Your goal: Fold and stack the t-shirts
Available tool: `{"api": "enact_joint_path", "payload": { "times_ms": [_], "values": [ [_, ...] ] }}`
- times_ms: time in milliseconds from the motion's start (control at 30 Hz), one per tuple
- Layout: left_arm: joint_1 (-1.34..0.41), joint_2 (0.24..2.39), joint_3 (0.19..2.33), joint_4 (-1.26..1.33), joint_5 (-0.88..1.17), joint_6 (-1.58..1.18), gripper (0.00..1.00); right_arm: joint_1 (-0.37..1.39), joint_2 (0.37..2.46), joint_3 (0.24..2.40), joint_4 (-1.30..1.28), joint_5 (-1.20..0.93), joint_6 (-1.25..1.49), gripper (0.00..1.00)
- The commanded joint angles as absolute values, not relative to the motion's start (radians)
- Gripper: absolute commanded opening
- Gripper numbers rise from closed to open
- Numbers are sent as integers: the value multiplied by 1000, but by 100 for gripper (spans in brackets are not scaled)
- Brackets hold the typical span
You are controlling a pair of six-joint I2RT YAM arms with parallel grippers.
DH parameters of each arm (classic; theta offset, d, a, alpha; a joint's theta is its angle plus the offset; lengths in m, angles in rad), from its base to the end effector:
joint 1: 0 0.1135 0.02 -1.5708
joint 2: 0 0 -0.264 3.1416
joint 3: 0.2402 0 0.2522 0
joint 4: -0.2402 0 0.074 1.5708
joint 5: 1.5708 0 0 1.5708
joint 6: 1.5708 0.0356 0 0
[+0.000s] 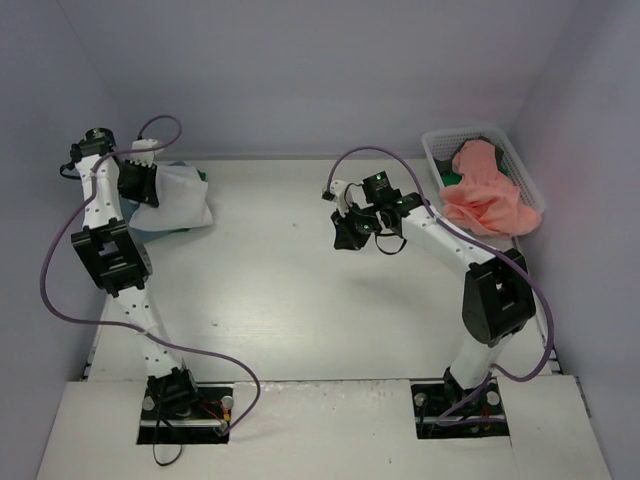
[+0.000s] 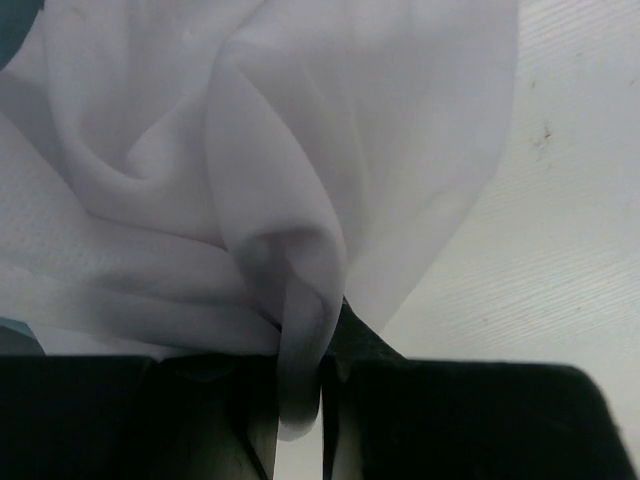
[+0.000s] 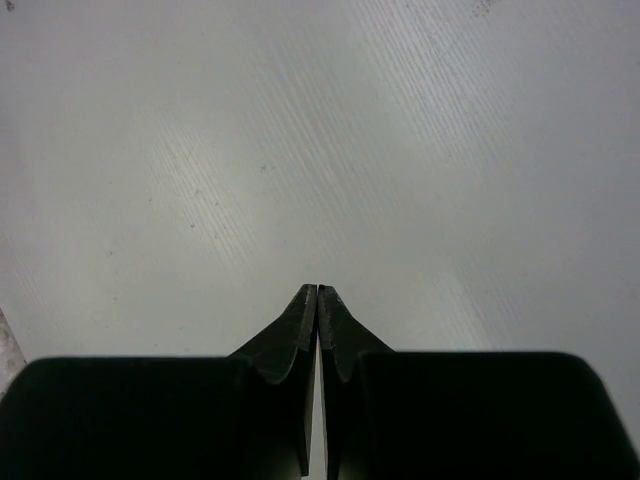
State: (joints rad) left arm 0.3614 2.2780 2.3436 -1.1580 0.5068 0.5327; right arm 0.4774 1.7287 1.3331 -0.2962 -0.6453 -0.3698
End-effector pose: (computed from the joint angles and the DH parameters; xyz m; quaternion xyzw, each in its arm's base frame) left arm 0.4555 0.1537 0.2968 0.1396 0.9320 -0.1205 0.3121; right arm 0.3362 0.1980 0.2698 -0.4758 0.7270 0.3082 0.3875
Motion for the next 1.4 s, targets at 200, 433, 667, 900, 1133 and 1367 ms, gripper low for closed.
{"api": "enact_joint_path", "payload": {
  "times_ms": [200, 433, 667, 900, 1133, 1367],
  "values": [
    [446, 2257, 2355, -1085, 401, 494, 0, 479, 1732, 1342, -291, -687, -368, 0],
    [445, 2201, 2269, -937, 359, 422, 0, 477, 1738, 1342, -293, -692, -370, 0],
    [422, 2259, 2304, -940, 362, 382, 0, 477, 1740, 1342, -295, -693, -373, 0],
    [394, 2253, 2289, -914, 330, 365, 24, 477, 1736, 1341, -298, -699, -376, 0],
    [361, 2240, 2279, -887, 269, 364, 32, 476, 1732, 1339, -302, -709, -377, 0],
    [334, 2237, 2299, -847, 180, 353, 37, 474, 1732, 1338, -307, -719, -382, 0]
  ]
}}
